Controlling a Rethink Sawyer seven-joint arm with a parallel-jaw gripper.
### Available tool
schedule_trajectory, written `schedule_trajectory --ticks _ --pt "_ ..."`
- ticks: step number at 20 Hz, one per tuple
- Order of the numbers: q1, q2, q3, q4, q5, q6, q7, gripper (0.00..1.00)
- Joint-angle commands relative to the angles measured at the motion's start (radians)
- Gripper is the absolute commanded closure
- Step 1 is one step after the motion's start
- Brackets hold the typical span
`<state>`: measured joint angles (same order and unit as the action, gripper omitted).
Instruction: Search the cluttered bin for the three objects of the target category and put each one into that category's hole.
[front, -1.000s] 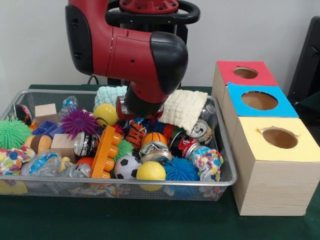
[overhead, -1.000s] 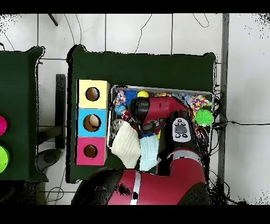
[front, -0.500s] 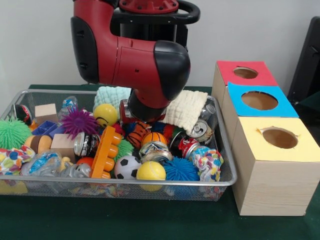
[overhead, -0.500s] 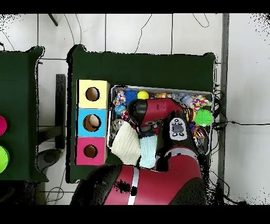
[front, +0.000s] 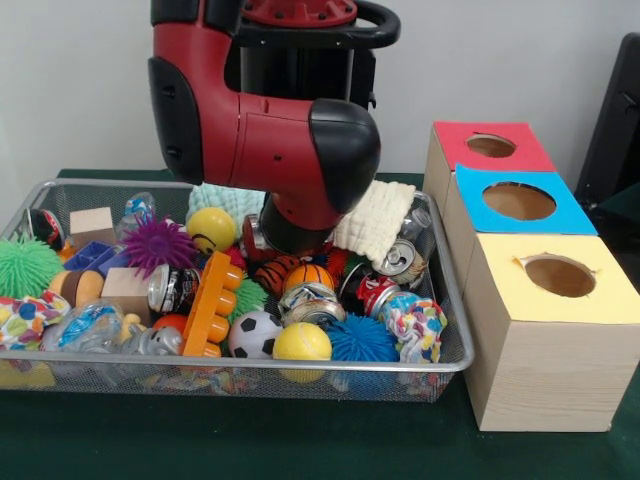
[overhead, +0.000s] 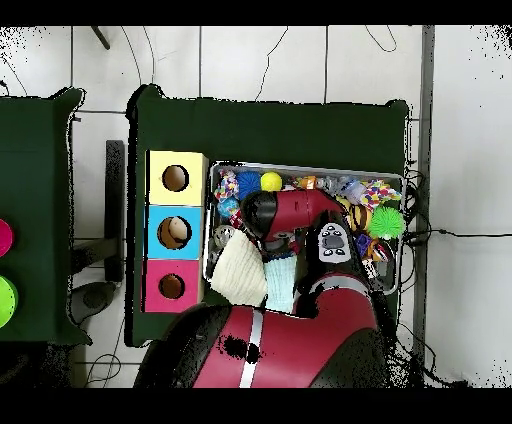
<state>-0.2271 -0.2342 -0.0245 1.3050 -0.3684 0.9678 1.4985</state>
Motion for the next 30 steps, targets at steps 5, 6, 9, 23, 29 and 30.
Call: schedule_trajectory --ticks 5,6,9,23,29,30 --pt "0.043 0.005 -0.023 -0.024 -0.050 -0.208 0.189 0.00" --pt "0.050 0.007 -0.032 -0.028 -0.052 -0.219 0.199 0.00" --pt "0.066 0.001 -0.054 -0.030 -0.051 -0.261 0.216 0.00" --pt "0.070 0.019 -0.061 -0.049 0.011 -0.283 0.189 0.00" --pt "0.061 0.008 -0.045 -0.032 0.016 -0.325 0.179 1.00" --pt "0.062 0.008 -0.046 -0.032 0.016 -0.328 0.180 1.00"
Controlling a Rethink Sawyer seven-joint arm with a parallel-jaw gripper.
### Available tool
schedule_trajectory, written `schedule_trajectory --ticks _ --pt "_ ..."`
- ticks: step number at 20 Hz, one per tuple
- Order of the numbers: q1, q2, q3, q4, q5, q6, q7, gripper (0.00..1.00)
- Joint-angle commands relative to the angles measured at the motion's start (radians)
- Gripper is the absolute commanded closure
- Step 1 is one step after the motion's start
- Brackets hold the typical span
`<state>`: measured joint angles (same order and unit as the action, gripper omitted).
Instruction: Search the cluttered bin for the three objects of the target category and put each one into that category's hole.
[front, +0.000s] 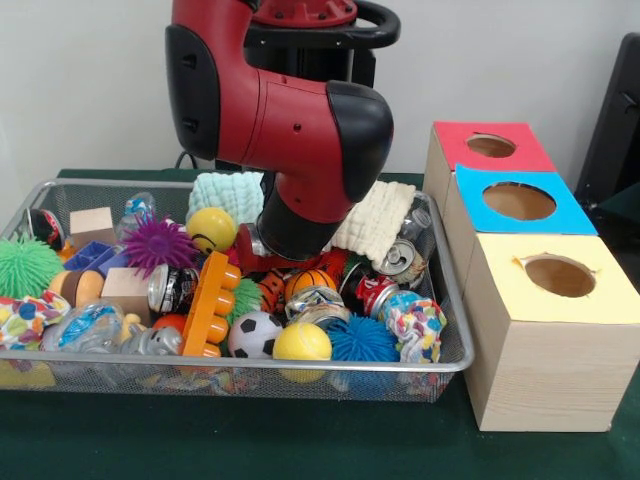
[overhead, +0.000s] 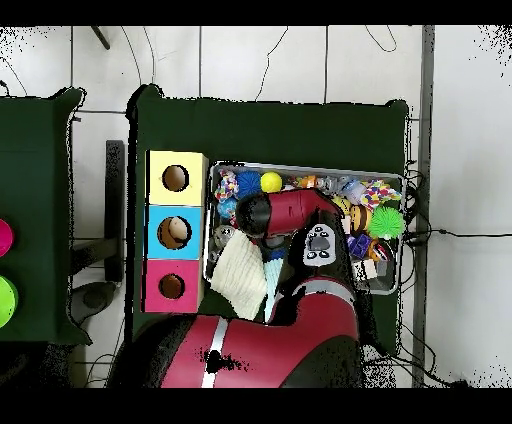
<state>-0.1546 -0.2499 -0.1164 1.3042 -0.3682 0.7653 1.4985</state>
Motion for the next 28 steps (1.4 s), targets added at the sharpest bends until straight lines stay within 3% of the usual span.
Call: schedule_trajectory --ticks 1,10,14,19,23,28 --pt "-0.011 0.023 0.046 -0.028 0.014 -0.133 0.179 1.00" --pt "0.008 0.030 0.019 -0.040 -0.004 -0.159 0.191 1.00" --pt "0.043 0.057 -0.039 -0.076 -0.028 -0.163 0.232 1.00" --pt "0.012 -0.028 -0.013 0.012 -0.001 -0.127 0.139 1.00" --pt "0.003 -0.089 0.012 0.026 0.039 -0.037 0.099 1.00" --pt "-0.026 -0.172 0.053 0.072 0.074 -0.030 0.061 1.00"
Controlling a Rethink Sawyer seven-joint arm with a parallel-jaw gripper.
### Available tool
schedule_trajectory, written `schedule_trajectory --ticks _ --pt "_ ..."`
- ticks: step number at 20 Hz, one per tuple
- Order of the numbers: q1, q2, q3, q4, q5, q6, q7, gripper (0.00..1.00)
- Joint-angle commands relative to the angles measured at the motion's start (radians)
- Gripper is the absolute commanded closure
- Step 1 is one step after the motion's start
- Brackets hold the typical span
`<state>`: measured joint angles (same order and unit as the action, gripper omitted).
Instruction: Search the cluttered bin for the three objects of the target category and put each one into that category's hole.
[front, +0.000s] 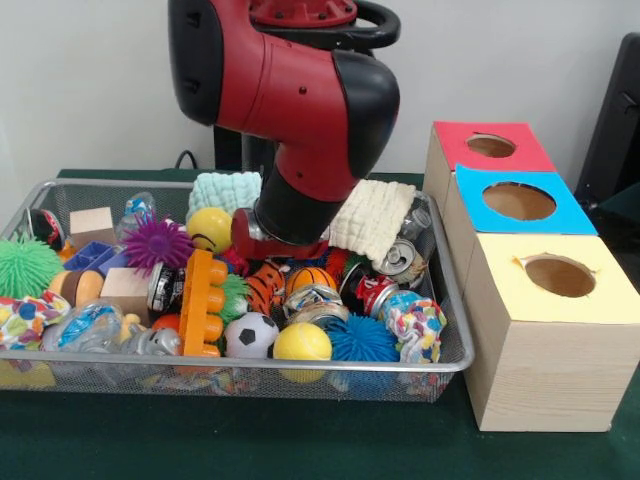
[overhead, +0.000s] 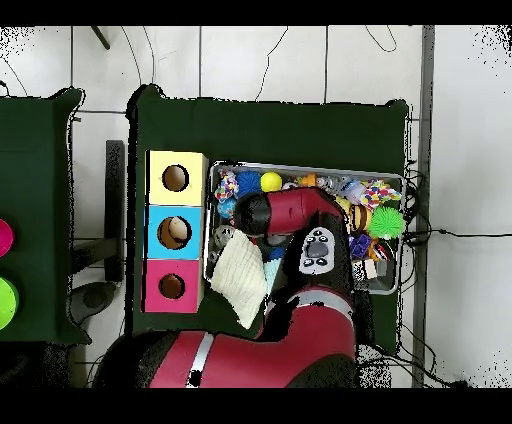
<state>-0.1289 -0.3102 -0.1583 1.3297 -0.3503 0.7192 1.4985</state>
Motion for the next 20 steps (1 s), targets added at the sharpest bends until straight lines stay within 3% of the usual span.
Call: schedule_trajectory --ticks 1,8,12,20 --pt "-0.056 -0.124 0.099 0.055 0.061 0.019 0.055 1.00" --pt "-0.124 -0.217 0.180 0.137 0.104 -0.022 0.005 1.00" --pt "-0.209 -0.305 0.266 0.247 0.118 -0.085 -0.061 1.00" --pt "-0.371 -0.365 0.444 0.397 0.122 -0.232 -0.112 1.00"
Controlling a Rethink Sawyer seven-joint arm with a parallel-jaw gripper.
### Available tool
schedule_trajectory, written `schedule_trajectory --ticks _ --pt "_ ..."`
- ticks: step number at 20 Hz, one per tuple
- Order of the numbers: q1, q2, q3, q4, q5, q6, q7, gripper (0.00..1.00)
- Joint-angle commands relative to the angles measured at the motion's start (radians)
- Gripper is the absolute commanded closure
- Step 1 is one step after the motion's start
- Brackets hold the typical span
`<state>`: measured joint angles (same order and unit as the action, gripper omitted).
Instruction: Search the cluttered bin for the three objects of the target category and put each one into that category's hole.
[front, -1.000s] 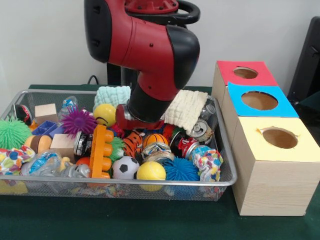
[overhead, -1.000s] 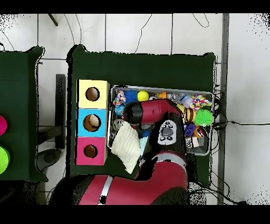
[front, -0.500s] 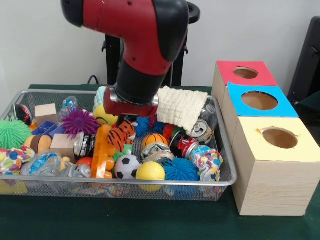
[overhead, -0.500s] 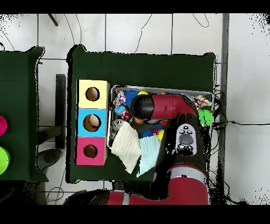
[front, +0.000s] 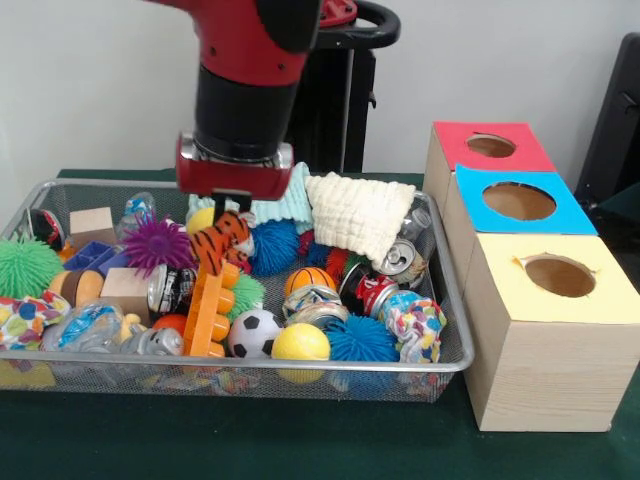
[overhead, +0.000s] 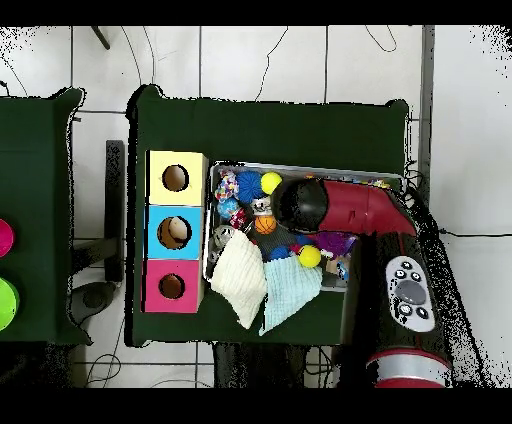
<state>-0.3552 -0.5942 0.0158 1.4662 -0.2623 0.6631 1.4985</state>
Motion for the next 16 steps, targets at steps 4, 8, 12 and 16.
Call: schedule_trajectory --ticks 4,8,12,16 --pt "-0.240 -0.102 0.373 0.333 0.048 -0.155 -0.141 1.00" --pt "-0.274 -0.107 0.429 0.326 0.078 0.003 -0.145 1.00" --pt "-0.302 -0.094 0.488 0.302 0.107 0.144 -0.164 1.00" --pt "-0.344 -0.068 0.569 0.279 0.133 0.245 -0.211 1.00"
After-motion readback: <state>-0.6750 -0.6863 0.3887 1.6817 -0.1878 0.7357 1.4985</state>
